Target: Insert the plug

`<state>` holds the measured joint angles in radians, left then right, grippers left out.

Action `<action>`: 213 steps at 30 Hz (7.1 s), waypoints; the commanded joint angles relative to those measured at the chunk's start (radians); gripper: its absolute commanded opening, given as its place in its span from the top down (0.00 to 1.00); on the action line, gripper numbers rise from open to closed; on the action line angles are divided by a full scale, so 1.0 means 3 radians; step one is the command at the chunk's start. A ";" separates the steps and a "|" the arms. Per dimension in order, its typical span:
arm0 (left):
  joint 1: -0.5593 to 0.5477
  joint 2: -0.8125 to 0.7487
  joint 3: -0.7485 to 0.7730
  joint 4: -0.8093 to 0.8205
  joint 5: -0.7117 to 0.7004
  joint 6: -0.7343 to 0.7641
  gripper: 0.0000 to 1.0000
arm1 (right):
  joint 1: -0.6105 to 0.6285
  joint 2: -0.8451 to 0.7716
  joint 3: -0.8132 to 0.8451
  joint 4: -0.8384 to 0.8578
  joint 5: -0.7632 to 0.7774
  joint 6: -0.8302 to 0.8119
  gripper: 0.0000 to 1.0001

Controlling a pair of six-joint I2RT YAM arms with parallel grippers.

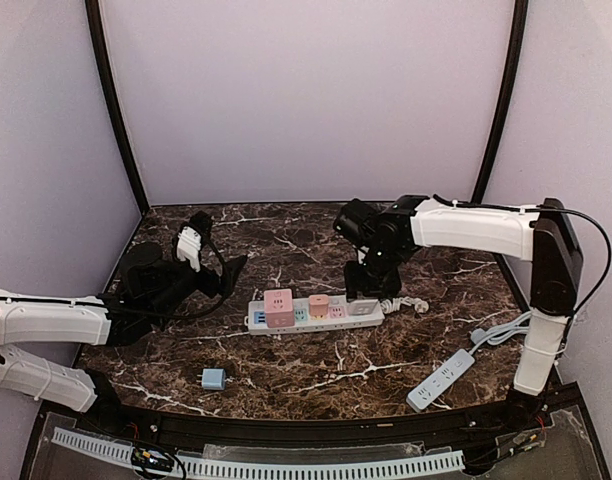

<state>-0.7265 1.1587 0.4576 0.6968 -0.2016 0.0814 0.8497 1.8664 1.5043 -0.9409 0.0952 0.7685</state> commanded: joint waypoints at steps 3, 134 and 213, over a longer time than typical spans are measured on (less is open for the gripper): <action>0.0019 -0.0042 0.0064 -0.0037 0.0041 -0.0040 0.01 | 0.0055 -0.0096 -0.0062 -0.0159 0.0082 0.0113 1.00; 0.0019 -0.0085 0.0055 -0.0038 0.0075 -0.0013 0.01 | 0.0223 0.0518 0.0642 -0.0481 0.0386 -0.0131 1.00; 0.0025 0.0145 0.0139 -0.0057 0.0176 -0.0036 0.01 | -0.0419 0.1878 0.2396 0.0466 -0.0258 -0.0926 0.49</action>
<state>-0.7261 1.1908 0.4625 0.6933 -0.1677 0.0776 0.7345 2.4115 2.2612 -0.9955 0.0784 0.4980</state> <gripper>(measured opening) 0.987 0.571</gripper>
